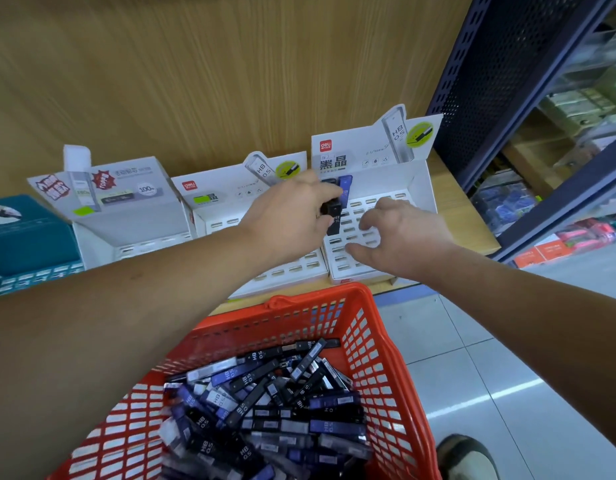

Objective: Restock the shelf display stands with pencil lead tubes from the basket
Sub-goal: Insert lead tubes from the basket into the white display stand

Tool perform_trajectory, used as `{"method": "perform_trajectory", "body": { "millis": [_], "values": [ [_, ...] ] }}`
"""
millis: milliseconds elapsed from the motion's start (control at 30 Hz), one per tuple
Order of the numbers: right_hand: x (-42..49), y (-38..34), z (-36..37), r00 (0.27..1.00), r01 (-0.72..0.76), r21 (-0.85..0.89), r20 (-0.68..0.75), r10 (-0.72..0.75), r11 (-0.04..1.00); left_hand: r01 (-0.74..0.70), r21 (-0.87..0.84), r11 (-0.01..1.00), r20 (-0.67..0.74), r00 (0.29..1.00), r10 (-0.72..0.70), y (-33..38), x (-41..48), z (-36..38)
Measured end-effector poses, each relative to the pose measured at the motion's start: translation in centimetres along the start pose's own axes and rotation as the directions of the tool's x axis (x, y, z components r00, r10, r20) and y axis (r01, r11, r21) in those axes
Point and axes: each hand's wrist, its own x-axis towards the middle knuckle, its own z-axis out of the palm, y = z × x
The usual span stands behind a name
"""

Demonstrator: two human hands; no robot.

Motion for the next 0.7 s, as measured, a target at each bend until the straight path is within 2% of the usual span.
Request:
{"method": "perform_trajectory", "body": {
  "millis": [100, 167, 233, 300, 400, 467, 533, 600, 700],
  "values": [
    [-2.5, -2.2, -0.3, 0.986, 0.161, -0.081, -0.024, -0.163, 0.984, 0.019, -0.056, 0.998, 0.016, 1.000, -0.018, 0.0, -3.5, -1.1],
    [-4.5, -4.2, -0.2, 0.952, 0.300, -0.081, -0.038, -0.304, 0.950, 0.012, -0.015, 1.000, 0.073, 0.997, -0.011, -0.5, -6.8, -2.2],
    [-6.8, -6.5, 0.6, 0.918, 0.393, -0.015, 0.058, -0.392, 0.919, 0.008, 0.020, 1.000, 0.140, 0.990, -0.011, -1.6, -10.9, -3.1],
    [-8.7, -8.7, 2.7, 0.874, 0.428, 0.053, 0.231, -0.428, 0.902, 0.081, 0.051, 0.995, 0.234, 0.968, -0.091, -2.8, -15.2, -3.4],
    [-10.1, -11.6, 6.6, 0.776, 0.382, 0.071, 0.518, -0.361, 0.922, 0.246, 0.051, 0.968, 0.387, 0.889, -0.246, -4.3, -21.3, -1.2],
    [-10.5, -13.0, 9.1, 0.724, 0.335, 0.020, 0.634, -0.271, 0.942, 0.348, -0.003, 0.938, 0.432, 0.846, -0.312, -5.3, -24.7, 1.5],
    [-10.8, -13.7, 11.5, 0.723, 0.239, 0.008, 0.666, -0.184, 0.971, 0.425, -0.021, 0.905, 0.499, 0.789, -0.359, -6.5, -27.2, 4.7],
    [-11.2, -13.9, 13.8, 0.752, 0.113, 0.038, 0.650, -0.111, 0.993, 0.469, 0.021, 0.883, 0.581, 0.713, -0.393, -7.7, -28.9, 7.7],
    [-11.7, -14.1, 17.0, 0.747, 0.037, 0.053, 0.662, -0.063, 0.998, 0.438, 0.140, 0.888, 0.659, 0.628, -0.414, -9.5, -29.8, 11.2]
  ]
}}
